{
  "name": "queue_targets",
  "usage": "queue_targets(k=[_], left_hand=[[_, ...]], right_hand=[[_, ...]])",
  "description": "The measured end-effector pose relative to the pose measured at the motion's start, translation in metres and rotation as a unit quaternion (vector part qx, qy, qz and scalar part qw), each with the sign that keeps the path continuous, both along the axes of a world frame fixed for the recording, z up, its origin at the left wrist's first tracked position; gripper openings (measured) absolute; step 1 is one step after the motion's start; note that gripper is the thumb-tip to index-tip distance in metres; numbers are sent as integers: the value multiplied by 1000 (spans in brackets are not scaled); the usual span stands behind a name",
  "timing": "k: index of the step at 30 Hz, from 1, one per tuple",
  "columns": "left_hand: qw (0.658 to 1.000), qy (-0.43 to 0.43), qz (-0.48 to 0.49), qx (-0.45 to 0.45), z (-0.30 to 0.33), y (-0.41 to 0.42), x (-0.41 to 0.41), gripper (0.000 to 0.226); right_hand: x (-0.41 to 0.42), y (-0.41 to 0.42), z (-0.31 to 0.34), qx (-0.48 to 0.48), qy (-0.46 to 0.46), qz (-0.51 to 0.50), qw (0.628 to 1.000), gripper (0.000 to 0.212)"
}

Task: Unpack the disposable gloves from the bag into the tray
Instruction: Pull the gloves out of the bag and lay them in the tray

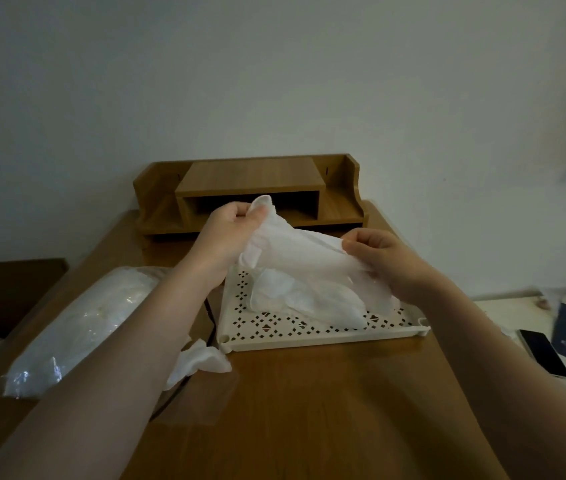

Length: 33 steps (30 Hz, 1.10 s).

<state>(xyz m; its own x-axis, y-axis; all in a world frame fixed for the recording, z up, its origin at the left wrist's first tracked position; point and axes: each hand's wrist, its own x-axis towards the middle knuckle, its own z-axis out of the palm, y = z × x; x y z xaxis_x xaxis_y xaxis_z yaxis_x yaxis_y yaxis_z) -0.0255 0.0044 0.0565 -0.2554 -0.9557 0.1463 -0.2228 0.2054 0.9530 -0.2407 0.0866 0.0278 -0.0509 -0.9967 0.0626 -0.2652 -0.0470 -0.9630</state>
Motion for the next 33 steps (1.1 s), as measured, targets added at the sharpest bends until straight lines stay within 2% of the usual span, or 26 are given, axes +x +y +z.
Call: queue_targets(k=[3, 5, 6, 8, 10, 12, 14, 16, 18, 20, 21, 24, 27, 30, 33], left_hand=[[996, -18, -50, 69, -8, -8, -2, 23], [991, -41, -63, 109, -13, -16, -5, 20], [989, -53, -65, 124, -15, -20, -6, 23], [986, -67, -67, 141, -20, -28, -12, 26], [983, -46, -71, 161, -25, -32, -18, 22], [974, -6, -95, 203, -29, -33, -21, 20], [960, -37, -145, 238, -34, -32, -22, 23], [947, -177, -169, 209, -39, -34, -23, 22], [933, -305, -143, 127, -46, -40, -29, 19], [915, -382, -120, 53, -57, -46, -35, 16], [904, -413, -111, 24, -62, -48, -38, 15], [886, -456, -80, -18, -75, -53, -42, 16], [886, -457, -52, -50, -82, -55, -43, 24], [895, -441, -29, -60, -85, -54, -46, 27], [892, -448, -8, -58, -86, -56, -50, 28]], right_hand=[[-17, -7, -3, 6, -20, -3, 1000, 28], [-28, -11, -4, 14, -22, 26, 999, 42], [-33, -13, -3, 22, -12, 45, 999, 42], [-43, -19, -1, 57, 7, 79, 995, 35], [-52, -26, -2, 109, 5, 113, 988, 33], [-60, -31, -6, 151, -21, 146, 977, 18], [-67, -35, -11, 184, -68, 164, 967, 20], [-66, -39, -14, 218, -63, 141, 964, 18], [-64, -50, -23, 234, 52, 67, 969, 16], [-58, -63, -34, 229, 204, 40, 951, 25], [-55, -68, -38, 228, 248, 41, 941, 31], [-52, -74, -40, 211, 294, 52, 931, 27], [-54, -76, -42, 162, 328, 38, 930, 16], [-59, -83, -49, 133, 307, -26, 942, 25], [-60, -85, -56, 117, 348, -82, 926, 28]])
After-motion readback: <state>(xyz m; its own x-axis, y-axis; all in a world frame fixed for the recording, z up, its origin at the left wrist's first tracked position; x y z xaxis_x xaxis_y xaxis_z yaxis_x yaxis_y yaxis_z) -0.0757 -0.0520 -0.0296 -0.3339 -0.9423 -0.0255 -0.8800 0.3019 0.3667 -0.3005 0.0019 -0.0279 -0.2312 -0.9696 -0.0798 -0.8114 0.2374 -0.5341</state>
